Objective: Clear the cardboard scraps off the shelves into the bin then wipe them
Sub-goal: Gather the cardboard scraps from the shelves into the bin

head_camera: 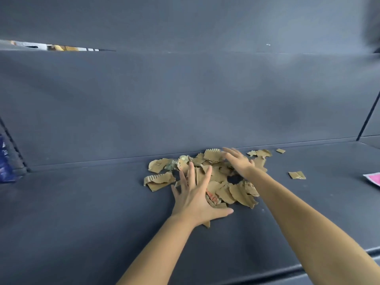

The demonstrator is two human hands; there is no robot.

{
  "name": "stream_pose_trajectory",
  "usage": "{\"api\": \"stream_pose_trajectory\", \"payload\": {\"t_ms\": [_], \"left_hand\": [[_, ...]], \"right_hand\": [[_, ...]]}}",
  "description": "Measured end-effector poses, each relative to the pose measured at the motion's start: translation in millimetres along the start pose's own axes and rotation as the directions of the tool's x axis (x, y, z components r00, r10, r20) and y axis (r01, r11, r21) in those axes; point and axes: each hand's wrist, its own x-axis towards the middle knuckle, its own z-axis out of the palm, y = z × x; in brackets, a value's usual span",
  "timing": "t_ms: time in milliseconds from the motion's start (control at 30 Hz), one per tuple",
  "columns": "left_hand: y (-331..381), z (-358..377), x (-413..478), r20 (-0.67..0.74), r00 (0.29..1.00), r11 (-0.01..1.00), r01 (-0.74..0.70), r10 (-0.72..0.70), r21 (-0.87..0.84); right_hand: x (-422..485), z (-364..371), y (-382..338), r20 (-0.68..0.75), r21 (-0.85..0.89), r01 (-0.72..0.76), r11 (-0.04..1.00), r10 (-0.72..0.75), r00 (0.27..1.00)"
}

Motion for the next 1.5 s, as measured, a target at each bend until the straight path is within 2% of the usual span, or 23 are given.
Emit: {"api": "stream_pose_trajectory", "payload": {"t_ms": [67, 200, 300, 367, 500, 600, 700, 833, 933, 1000, 1100, 1133, 1167, 1200, 1233, 1267, 1333, 1433, 1500], "left_hand": [[0.3, -0.3, 1.0, 0.015, 1.0, 1.0, 0.008, -0.008, 0.003], [-0.4, 2.4, 1.5, 0.006, 1.0, 1.0, 0.013, -0.013, -0.026], [-0.4, 3.4, 0.9, -0.016, 1.0, 0.998, 0.021, -0.022, -0.06], [-0.3, 3.3, 0.6, -0.027, 0.999, 0.997, 0.023, -0.025, -0.08], [-0.3, 1.6, -0.9, -0.063, 0.998, 0.995, -0.012, 0.006, -0.094], [0.6, -0.6, -2.5, -0.074, 0.997, 0.999, -0.029, 0.028, -0.017], [1.6, -3.4, -4.4, -0.093, 0.995, 0.996, -0.036, 0.043, 0.077], [2.1, -5.4, -7.0, -0.115, 0.993, 0.997, -0.009, 0.017, 0.076], [3.4, -5.3, -7.7, -0.153, 0.988, 0.999, 0.006, 0.002, 0.05], [2.5, -7.5, -6.5, -0.199, 0.98, 1.0, 0.017, -0.013, 0.02], [-0.9, -10.2, -1.8, -0.323, 0.945, 0.996, 0.031, -0.057, -0.084], [-2.0, -9.6, 0.8, -0.358, 0.929, 0.977, 0.011, -0.089, -0.215], [-0.6, -10.1, 2.9, -0.363, 0.918, 0.909, -0.009, -0.158, -0.417], [3.6, -12.2, 3.5, -0.344, 0.91, 0.775, -0.04, -0.233, -0.63], [5.4, -12.9, 4.4, -0.348, 0.892, 0.651, -0.084, -0.289, -0.755], [7.4, -14.8, 4.7, -0.359, 0.875, 0.594, -0.106, -0.325, -0.797], [11.6, -17.3, 7.2, -0.394, 0.871, 0.642, -0.127, -0.292, -0.756], [15.3, -22.6, 6.7, -0.459, 0.88, 0.836, -0.155, -0.126, -0.527], [24.7, -28.6, 3.2, -0.511, 0.855, 0.853, -0.204, -0.084, -0.481]], "right_hand": [[-0.9, 12.4, -11.8, 0.09, -0.048, 0.056, 0.997, -0.051, 0.995], [-11.0, 26.9, -27.9, 0.216, -0.027, 0.103, 0.994, -0.094, 0.972], [-15.8, 31.1, -25.0, 0.255, 0.166, -0.061, 0.984, 0.017, 0.967], [-8.3, 31.1, -11.3, 0.264, 0.347, -0.046, 0.937, -0.05, 0.963], [-38.7, 16.6, -16.4, 0.226, 0.503, 0.013, 0.864, -0.146, 0.963], [-53.0, 17.9, -15.8, 0.155, 0.54, 0.125, 0.832, -0.244, 0.957], [-58.6, 25.0, -14.5, 0.045, 0.498, 0.177, 0.849, -0.229, 0.972], [-64.3, 35.4, -19.0, -0.17, 0.31, 0.257, 0.915, -0.213, 0.962], [-64.6, 37.2, -27.4, -0.207, 0.277, 0.262, 0.924, -0.209, 0.956], [-63.7, 36.7, -34.0, -0.186, 0.319, 0.263, 0.91, -0.212, 0.959], [-66.5, 34.9, -45.0, -0.104, 0.528, 0.197, 0.826, -0.168, 0.98], [-67.4, 34.8, -47.0, -0.074, 0.59, 0.167, 0.79, -0.152, 0.986], [-68.9, 34.7, -47.5, -0.054, 0.625, 0.145, 0.767, -0.142, 0.988], [-69.8, 34.8, -47.0, -0.049, 0.641, 0.135, 0.756, -0.136, 0.99], [-70.7, 34.1, -46.4, -0.054, 0.645, 0.134, 0.752, -0.13, 0.99], [-71.4, 32.6, -46.1, -0.065, 0.645, 0.139, 0.751, -0.127, 0.99], [-73.4, 25.3, -48.5, -0.09, 0.646, 0.157, 0.747, -0.13, 0.988], [-79.6, 7.1, -54.7, -0.118, 0.642, 0.186, 0.744, -0.144, 0.982], [-87.4, -4.7, -56.6, -0.138, 0.626, 0.209, 0.751, -0.156, 0.978]]}}
